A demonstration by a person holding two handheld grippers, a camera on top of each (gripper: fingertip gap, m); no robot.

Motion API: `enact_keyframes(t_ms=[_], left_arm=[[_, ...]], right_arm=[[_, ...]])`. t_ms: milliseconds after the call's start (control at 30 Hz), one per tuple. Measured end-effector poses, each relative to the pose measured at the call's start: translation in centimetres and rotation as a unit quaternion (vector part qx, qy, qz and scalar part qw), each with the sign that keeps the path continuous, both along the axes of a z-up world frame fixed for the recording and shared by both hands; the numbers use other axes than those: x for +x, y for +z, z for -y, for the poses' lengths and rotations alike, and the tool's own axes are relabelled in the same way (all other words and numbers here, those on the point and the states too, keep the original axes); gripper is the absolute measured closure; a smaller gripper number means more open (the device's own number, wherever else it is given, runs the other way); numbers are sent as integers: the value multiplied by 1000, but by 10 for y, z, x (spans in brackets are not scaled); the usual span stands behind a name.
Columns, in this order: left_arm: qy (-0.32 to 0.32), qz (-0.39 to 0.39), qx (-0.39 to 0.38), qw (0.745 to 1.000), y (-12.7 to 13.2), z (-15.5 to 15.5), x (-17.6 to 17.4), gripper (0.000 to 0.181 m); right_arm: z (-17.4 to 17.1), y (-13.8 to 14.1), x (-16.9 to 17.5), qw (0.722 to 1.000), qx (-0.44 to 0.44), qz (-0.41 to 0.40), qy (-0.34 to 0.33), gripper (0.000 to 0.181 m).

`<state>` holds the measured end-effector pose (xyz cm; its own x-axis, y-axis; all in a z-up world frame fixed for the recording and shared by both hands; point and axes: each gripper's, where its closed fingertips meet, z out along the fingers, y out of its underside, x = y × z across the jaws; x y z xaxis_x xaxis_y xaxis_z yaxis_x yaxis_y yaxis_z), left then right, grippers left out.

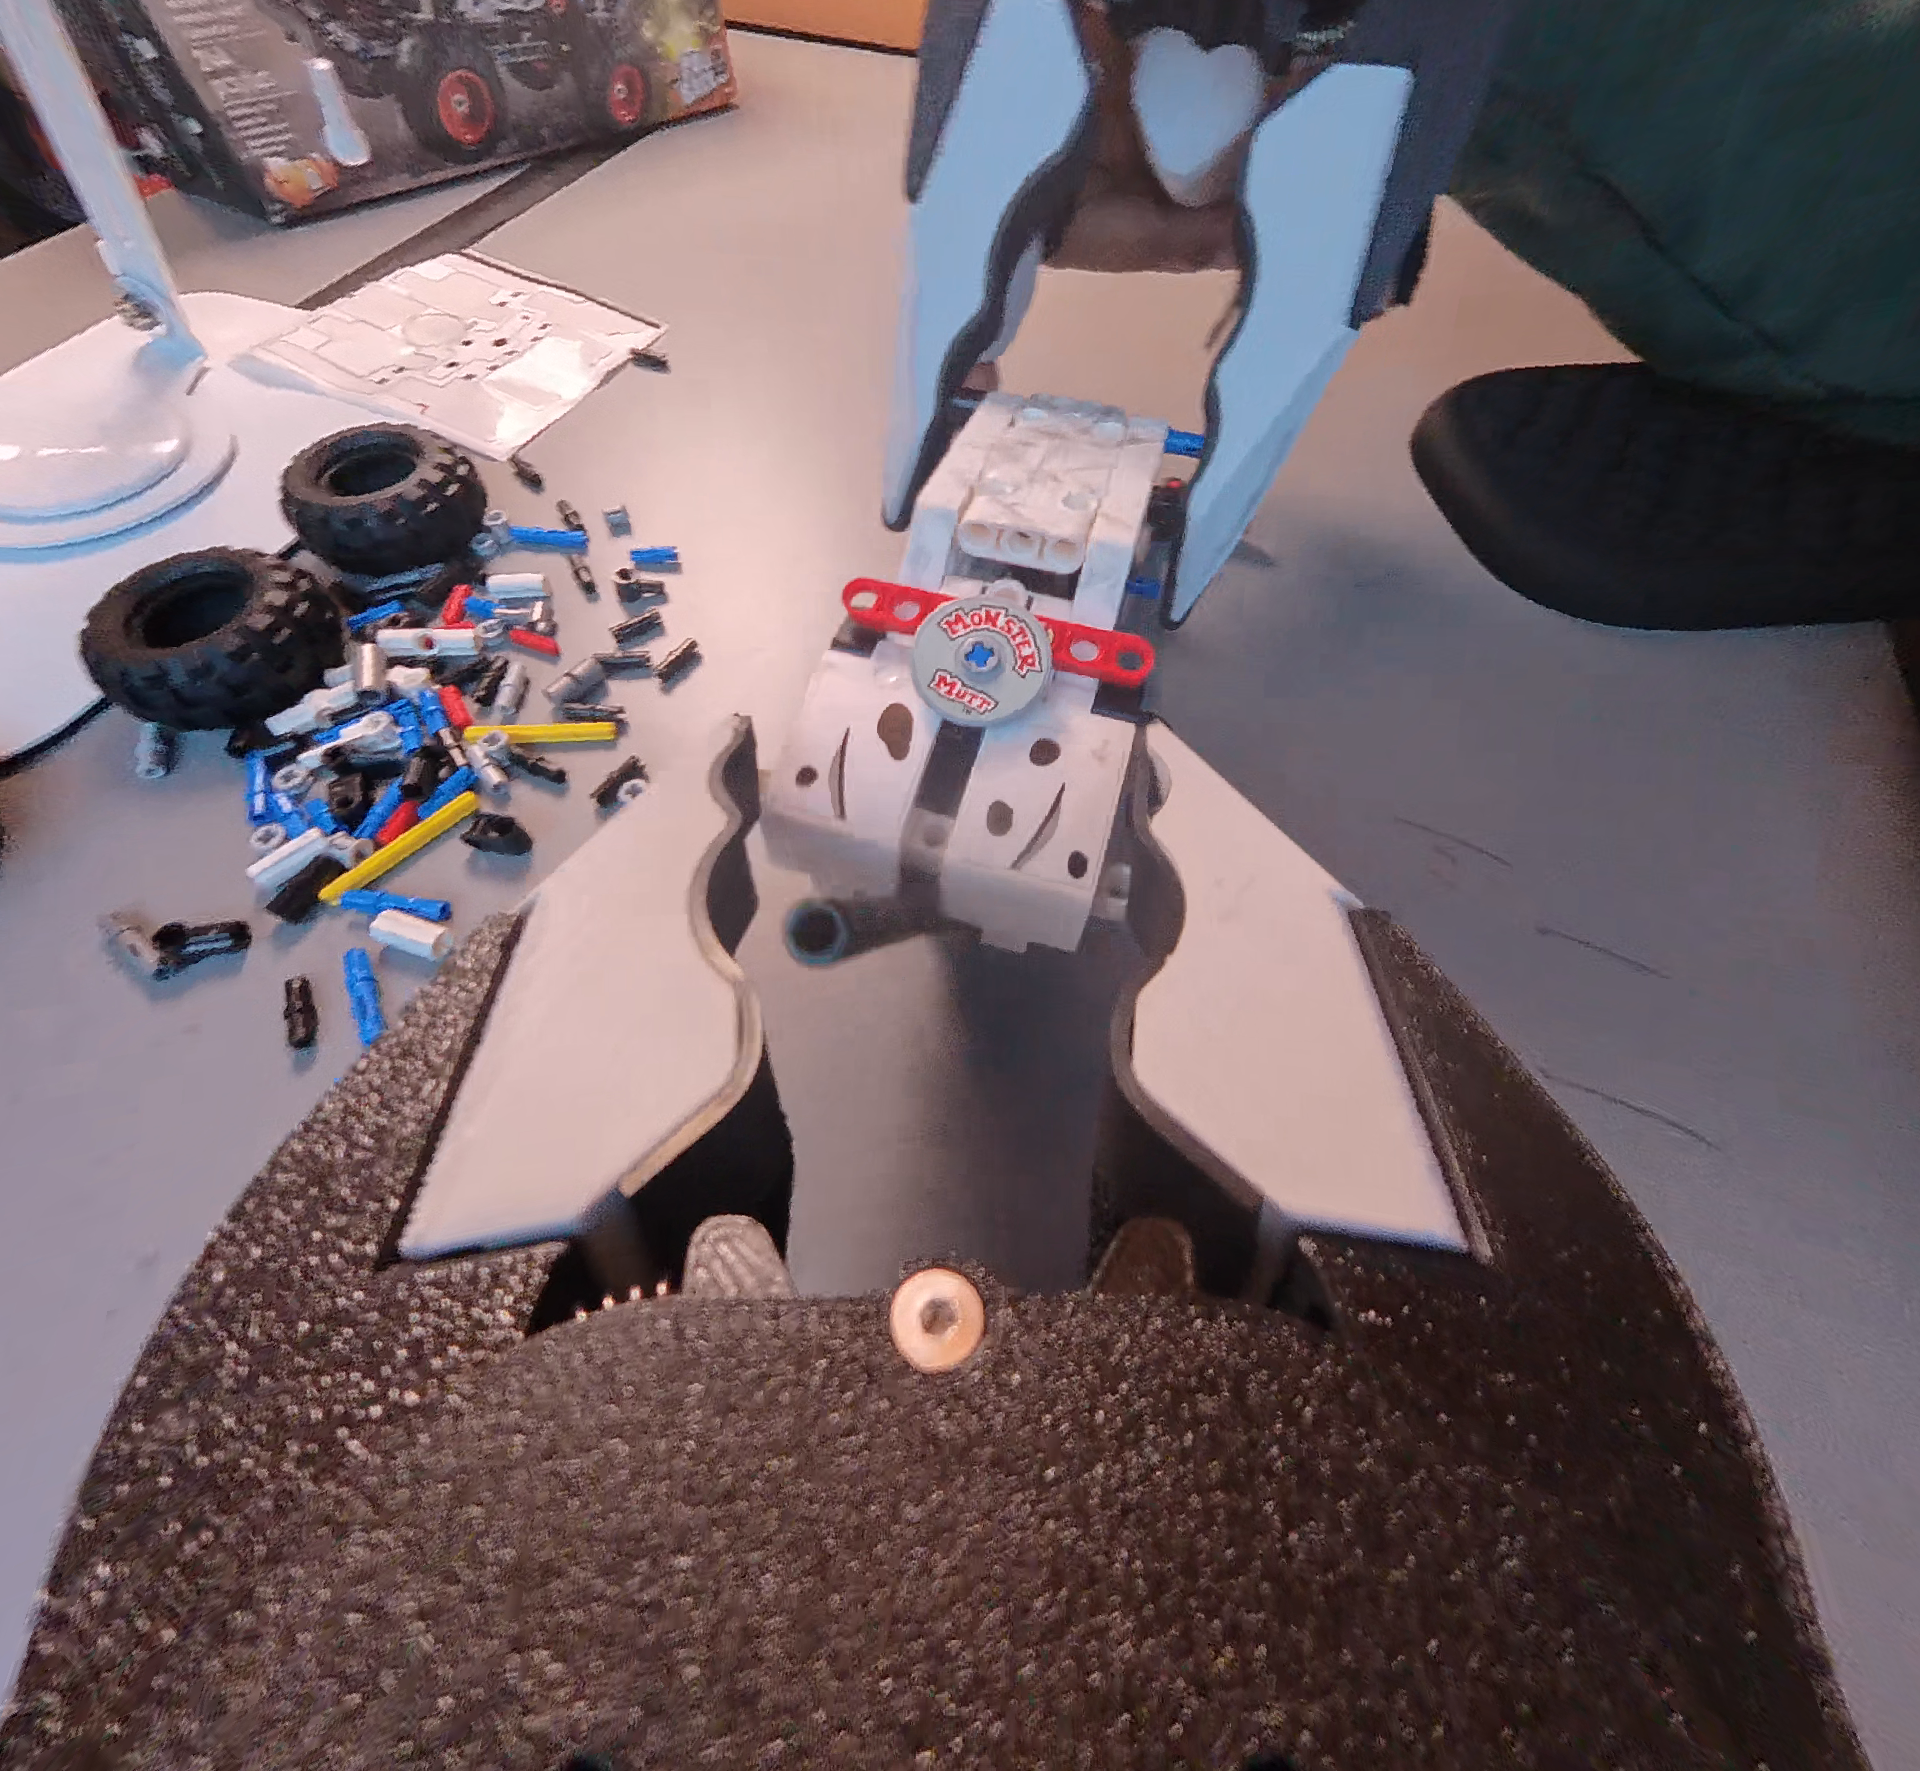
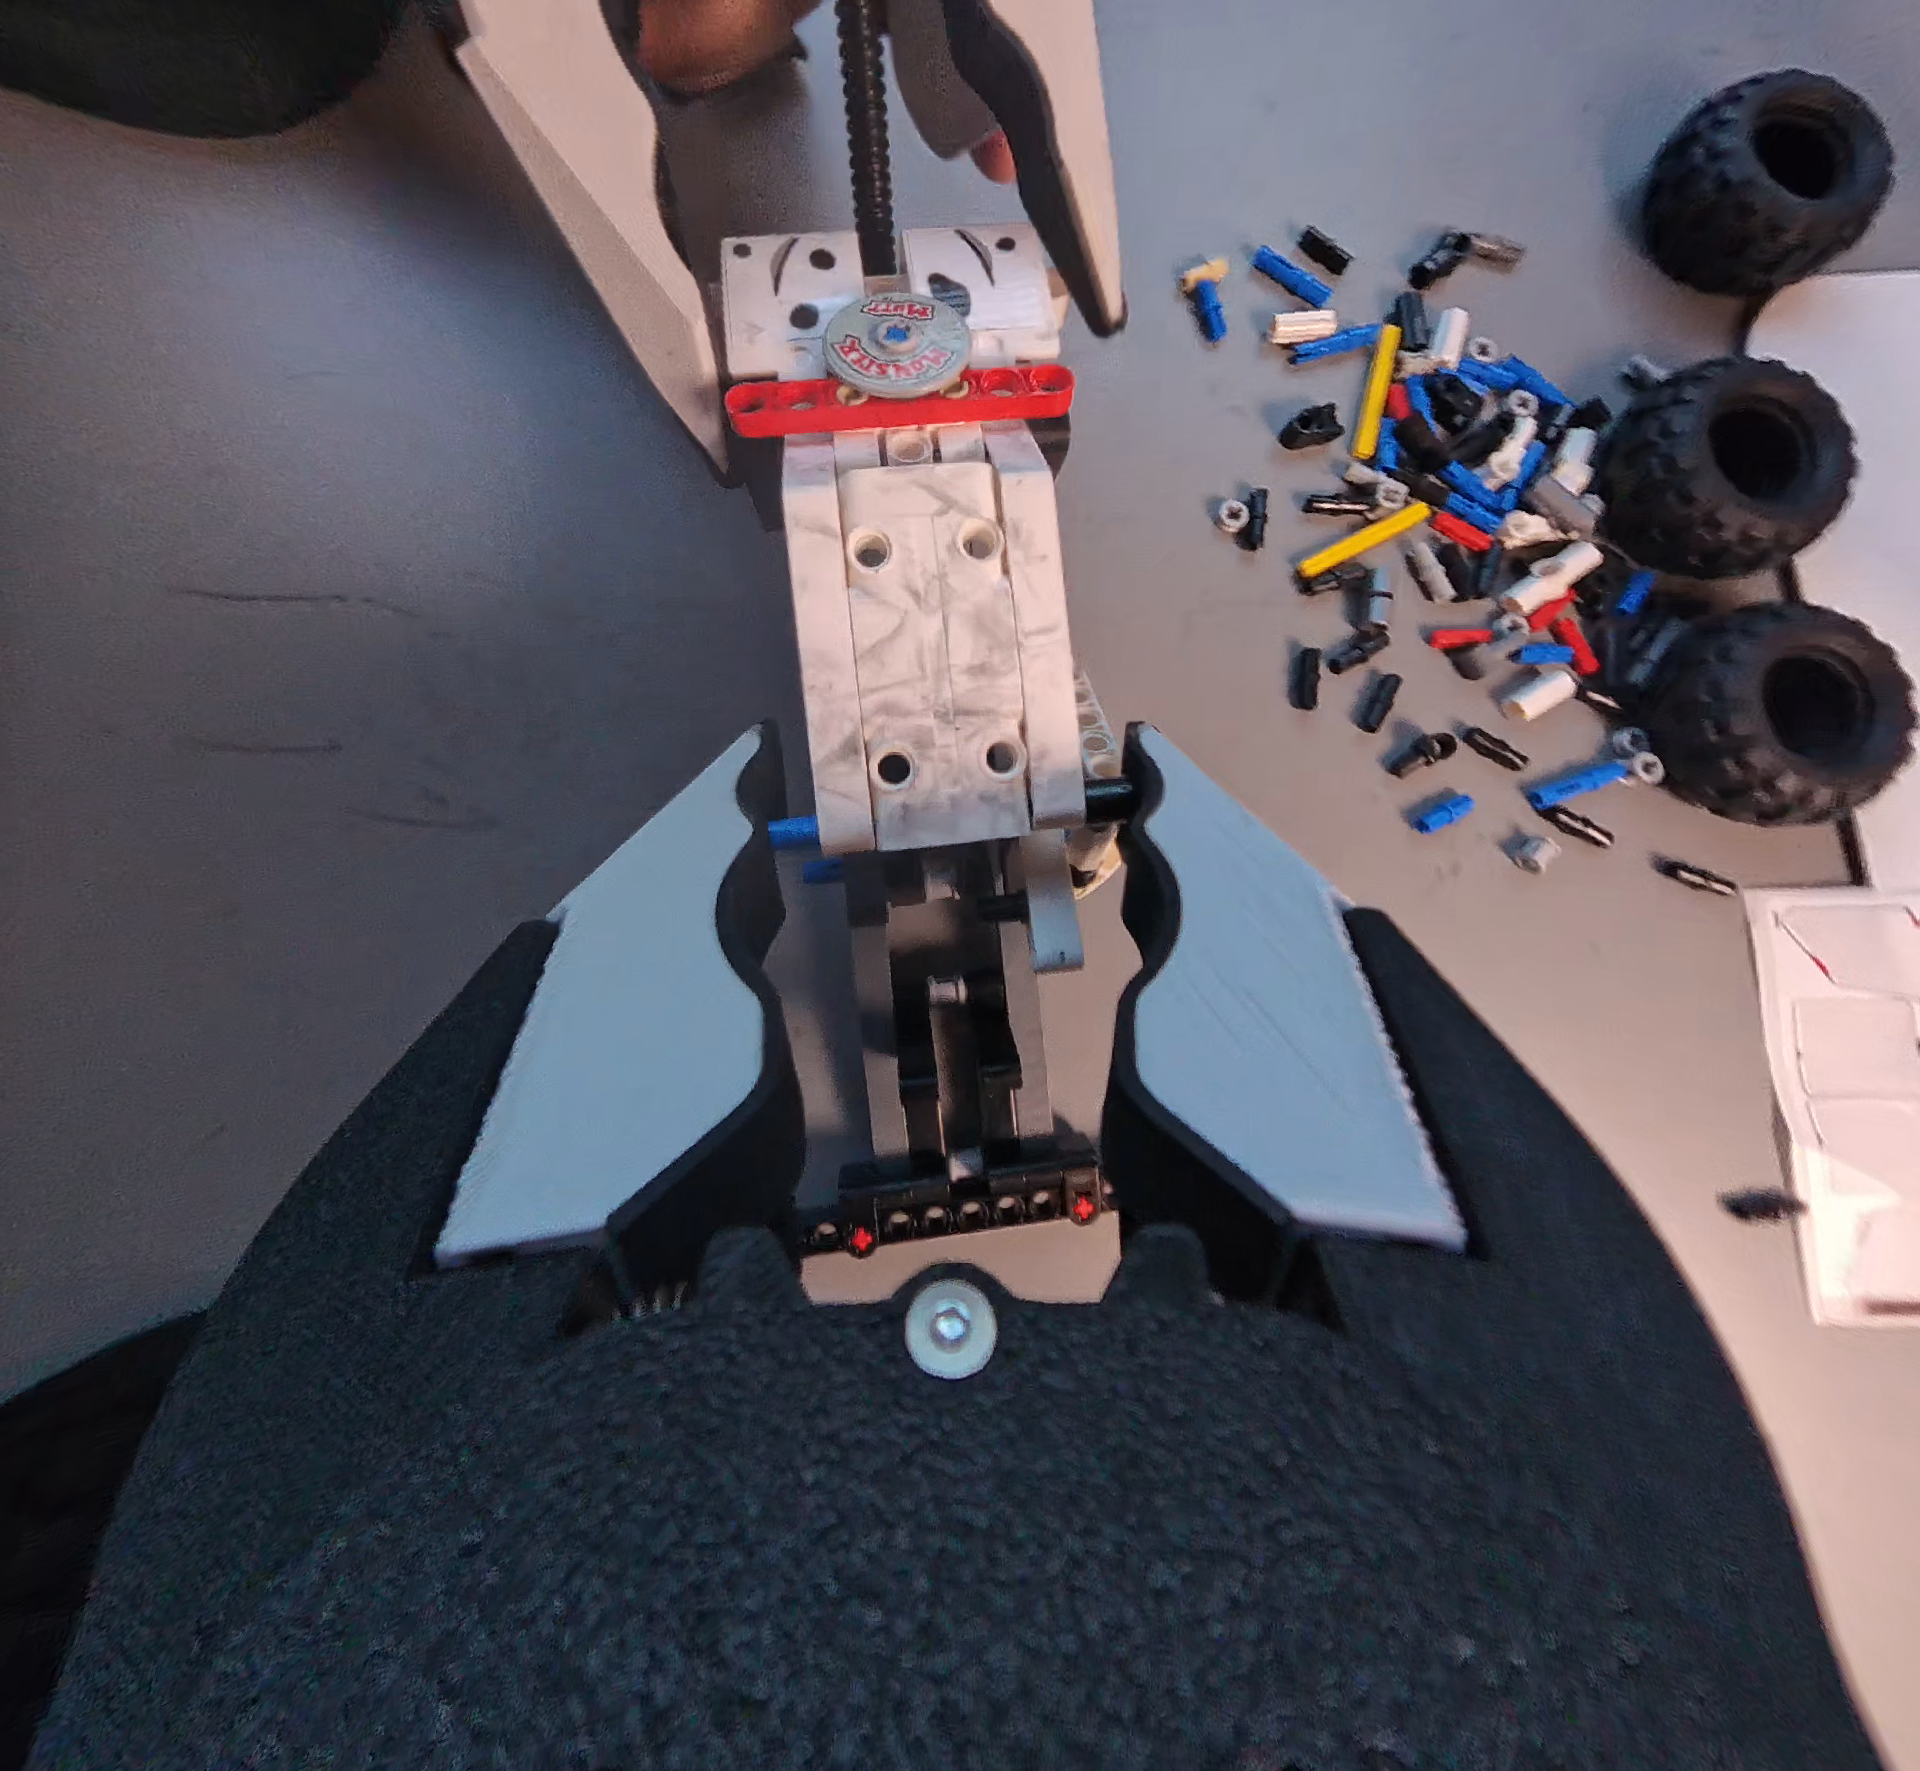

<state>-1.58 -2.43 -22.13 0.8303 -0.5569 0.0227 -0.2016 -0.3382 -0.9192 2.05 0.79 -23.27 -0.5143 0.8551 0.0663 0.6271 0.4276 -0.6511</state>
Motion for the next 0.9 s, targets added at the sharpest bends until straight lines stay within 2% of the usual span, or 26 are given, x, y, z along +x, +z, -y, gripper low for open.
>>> enact_keyframes(t_ms=[33, 133, 300, 467, 633, 700, 800, 900], left_arm=[[21, 2, -2, 1000, 0, -3, -6, 108], [90, -4, 0, 996, 1, -11, -28, 115], [134, 30, 19, 990, 15, -13, -45, 119], [49, 86, 40, 994, 40, 2, -20, 134], [-96, 134, -30, 986, 37, 30, 26, 136], [-112, 116, -54, 985, 25, 32, 38, 128], [-118, 124, -45, 984, 26, 27, 49, 116], [-132, 143, -46, 980, 26, 16, 58, 114]], right_arm=[[-4, -1, 1, 1000, 8, -8, -28, 118], [-10, -2, 12, 996, 30, -18, -79, 118], [10, -2, 36, 997, 24, -27, -73, 124], [26, -2, 50, 996, 57, -36, -66, 137], [40, -1, 63, 996, 64, -47, -37, 145], [46, -1, 67, 996, 60, -51, -28, 149], [55, 0, 71, 996, 60, -63, -20, 158], [68, 1, 71, 996, 41, -84, -4, 168]])
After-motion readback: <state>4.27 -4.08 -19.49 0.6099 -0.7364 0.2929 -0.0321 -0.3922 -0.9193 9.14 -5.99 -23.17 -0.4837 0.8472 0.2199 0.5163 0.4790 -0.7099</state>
